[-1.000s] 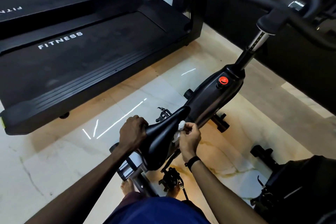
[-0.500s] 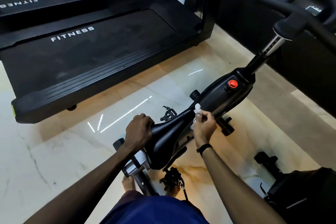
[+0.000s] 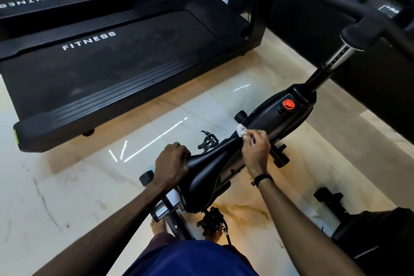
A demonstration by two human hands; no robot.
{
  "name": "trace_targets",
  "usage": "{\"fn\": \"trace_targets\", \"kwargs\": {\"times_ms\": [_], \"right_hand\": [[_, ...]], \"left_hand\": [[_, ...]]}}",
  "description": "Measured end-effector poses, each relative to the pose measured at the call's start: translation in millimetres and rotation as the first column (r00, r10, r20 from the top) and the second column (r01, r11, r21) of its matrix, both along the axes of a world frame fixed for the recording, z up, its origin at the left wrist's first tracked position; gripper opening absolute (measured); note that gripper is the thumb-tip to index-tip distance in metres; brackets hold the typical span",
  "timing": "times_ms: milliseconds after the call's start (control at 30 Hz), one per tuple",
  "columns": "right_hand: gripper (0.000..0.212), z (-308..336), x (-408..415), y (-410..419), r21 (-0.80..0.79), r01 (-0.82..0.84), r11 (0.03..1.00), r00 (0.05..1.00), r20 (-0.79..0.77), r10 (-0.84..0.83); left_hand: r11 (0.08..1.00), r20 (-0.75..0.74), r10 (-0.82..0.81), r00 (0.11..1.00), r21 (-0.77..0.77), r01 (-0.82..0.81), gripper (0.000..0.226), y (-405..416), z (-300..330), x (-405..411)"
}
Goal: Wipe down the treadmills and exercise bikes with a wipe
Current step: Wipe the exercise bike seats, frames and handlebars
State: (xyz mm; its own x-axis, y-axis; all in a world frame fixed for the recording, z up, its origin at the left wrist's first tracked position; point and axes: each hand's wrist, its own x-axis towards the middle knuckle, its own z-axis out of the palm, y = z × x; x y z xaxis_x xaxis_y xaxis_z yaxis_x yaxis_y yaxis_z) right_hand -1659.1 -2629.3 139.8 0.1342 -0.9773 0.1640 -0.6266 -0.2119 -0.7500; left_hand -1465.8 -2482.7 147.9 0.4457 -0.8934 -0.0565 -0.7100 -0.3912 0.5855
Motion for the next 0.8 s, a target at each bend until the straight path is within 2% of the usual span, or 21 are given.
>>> {"fn": "trace_targets", "kwargs": {"times_ms": [100,200,333,500,600,667,733,800], "right_hand": [[0.011,7,-5,-8,0.039,-0.064,0.997,0.997,-0.033,0.065],[0.008,8,-6,23,-0.049,-0.130,0.990,0.991,-0.016,0.130],[0.006,-8,-9,60,-0.163,-0.320,0.933,0.941,-0.172,0.293],[0.015,-5,0,30,-0.153,-0.227,0.962,0.960,-0.199,0.195],[0.016,4,12,8,0.015,-0.231,0.973,0.956,-0.182,0.230],[0.016,8,20,0,0.075,-0.295,0.953,0.921,-0.245,0.304],[0.021,10,29,5,0.059,-0.391,0.919,0.845,-0.374,0.383],[0.024,12,36,23,0.038,-0.519,0.854,0.763,-0.429,0.483]], "left_hand": [[1.000,-0.004,0.003,1.000,-0.001,-0.003,0.017,0,0,0],[1.000,-0.007,-0.005,1.000,0.015,0.006,0.017,-1,0,0],[0.999,-0.001,-0.012,1.000,0.035,0.012,0.016,-2,-1,0],[1.000,-0.018,-0.002,1.000,0.022,0.002,0.018,-2,-1,0],[1.000,-0.023,0.008,1.000,0.012,-0.008,0.019,-1,-2,0],[1.000,-0.036,0.012,0.999,0.011,-0.012,0.019,-1,-3,0],[1.000,-0.050,0.016,0.999,0.013,-0.016,0.020,-1,-3,1],[0.999,-0.087,0.048,0.995,0.026,-0.046,0.021,-3,-2,1]]}}
